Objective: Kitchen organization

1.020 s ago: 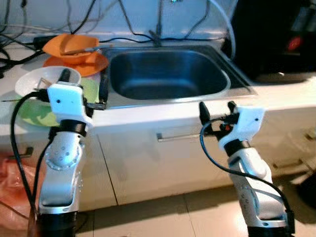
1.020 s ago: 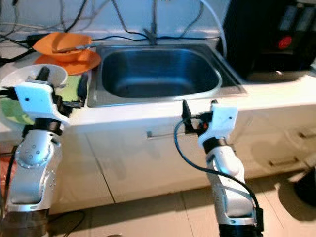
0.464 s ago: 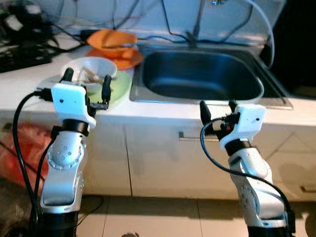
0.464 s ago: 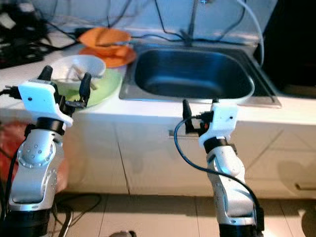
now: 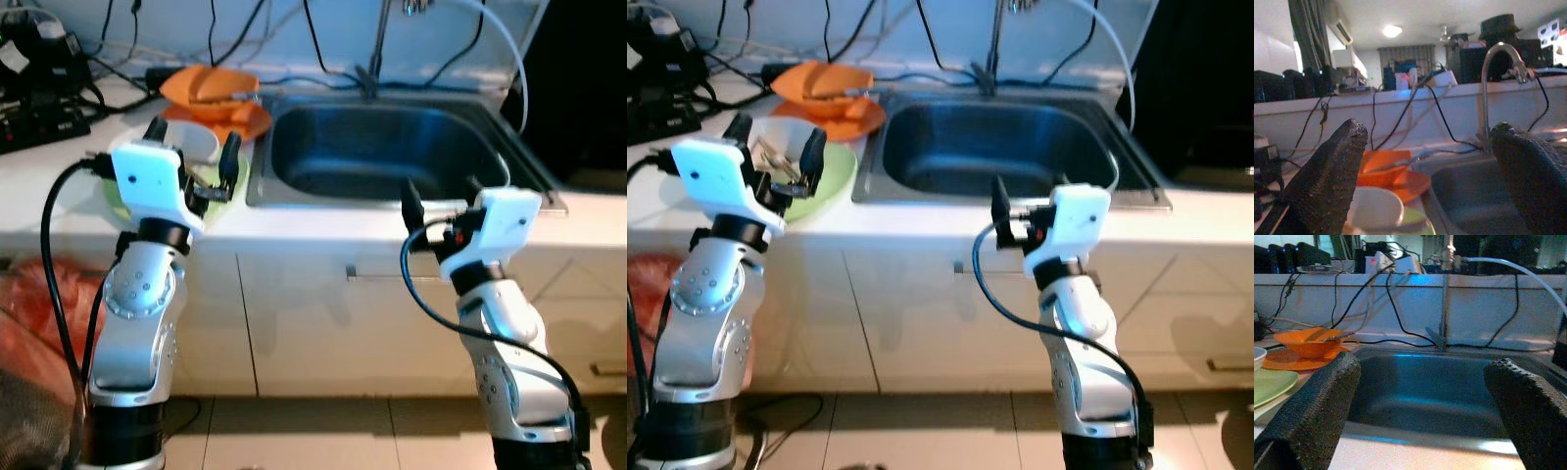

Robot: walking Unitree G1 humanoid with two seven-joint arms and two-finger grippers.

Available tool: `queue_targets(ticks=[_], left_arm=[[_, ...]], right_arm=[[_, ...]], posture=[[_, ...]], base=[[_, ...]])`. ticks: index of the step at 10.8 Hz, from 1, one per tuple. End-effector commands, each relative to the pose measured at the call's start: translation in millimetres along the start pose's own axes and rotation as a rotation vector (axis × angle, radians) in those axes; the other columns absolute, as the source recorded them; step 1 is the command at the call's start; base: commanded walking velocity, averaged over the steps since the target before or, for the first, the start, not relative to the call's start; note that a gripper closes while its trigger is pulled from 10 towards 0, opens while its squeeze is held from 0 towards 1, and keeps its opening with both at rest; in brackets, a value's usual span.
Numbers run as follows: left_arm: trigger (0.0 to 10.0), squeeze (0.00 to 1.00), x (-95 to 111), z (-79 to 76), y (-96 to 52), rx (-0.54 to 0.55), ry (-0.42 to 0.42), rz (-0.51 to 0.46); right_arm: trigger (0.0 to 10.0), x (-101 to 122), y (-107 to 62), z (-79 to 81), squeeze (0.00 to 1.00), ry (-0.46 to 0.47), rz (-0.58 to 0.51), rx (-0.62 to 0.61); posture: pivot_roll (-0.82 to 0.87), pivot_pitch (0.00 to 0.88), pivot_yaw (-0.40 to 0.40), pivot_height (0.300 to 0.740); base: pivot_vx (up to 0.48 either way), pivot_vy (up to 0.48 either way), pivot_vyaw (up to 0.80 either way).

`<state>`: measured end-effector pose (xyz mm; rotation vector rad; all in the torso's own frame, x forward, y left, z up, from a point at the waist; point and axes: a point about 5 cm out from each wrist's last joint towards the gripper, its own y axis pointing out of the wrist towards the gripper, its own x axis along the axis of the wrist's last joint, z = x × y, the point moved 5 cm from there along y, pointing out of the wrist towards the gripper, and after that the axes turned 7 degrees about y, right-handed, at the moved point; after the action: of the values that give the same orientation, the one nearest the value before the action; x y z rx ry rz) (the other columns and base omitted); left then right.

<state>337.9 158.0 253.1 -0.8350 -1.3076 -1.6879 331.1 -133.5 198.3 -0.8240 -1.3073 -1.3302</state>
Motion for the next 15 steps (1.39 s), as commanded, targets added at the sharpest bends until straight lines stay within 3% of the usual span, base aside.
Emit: queue_targets(ticks=[1, 5, 9, 12, 15], left_arm=[[10.0, 0.0, 5, -2.0, 1.5, -0.01, -0.007, -0.014], [10.0, 0.0, 1, -2.6, 0.7, -0.009, -0.013, 0.006], [10.0, 0.0, 5, -0.9, -1.2, 0.013, 0.006, -0.009], [10.0, 0.0, 8, -0.4, -1.2, 0.02, 0.054, -0.027], [10.0, 0.0, -5, -20.0, -15.9, -0.111, 0.016, -0.008]], right_arm=[[10.0, 10, 2.1, 4.0, 0.0, -0.028, -0.036, 0.021], [10.0, 7, 2.1, 6.0, 0.0, -0.039, -0.024, 0.037], [10.0, 3, 0.3, 10.8, 0.0, -0.038, -0.014, 0.068], [10.0, 3, 1.0, 10.6, 0.0, -0.036, -0.018, 0.066], [10.0, 3, 2.1, 9.7, 0.0, -0.031, -0.016, 0.061]], posture=[[0.04, 0.0, -0.035, 0.74], [0.04, 0.0, -0.035, 0.74], [0.04, 0.0, -0.039, 0.74], [0.04, 0.0, -0.039, 0.74], [0.04, 0.0, -0.043, 0.74]], base=[[0.48, 0.0, 0.0], [0.48, 0.0, 0.0], [0.0, 0.0, 0.0], [0.0, 0.0, 0.8], [0.0, 0.0, 0.27]])
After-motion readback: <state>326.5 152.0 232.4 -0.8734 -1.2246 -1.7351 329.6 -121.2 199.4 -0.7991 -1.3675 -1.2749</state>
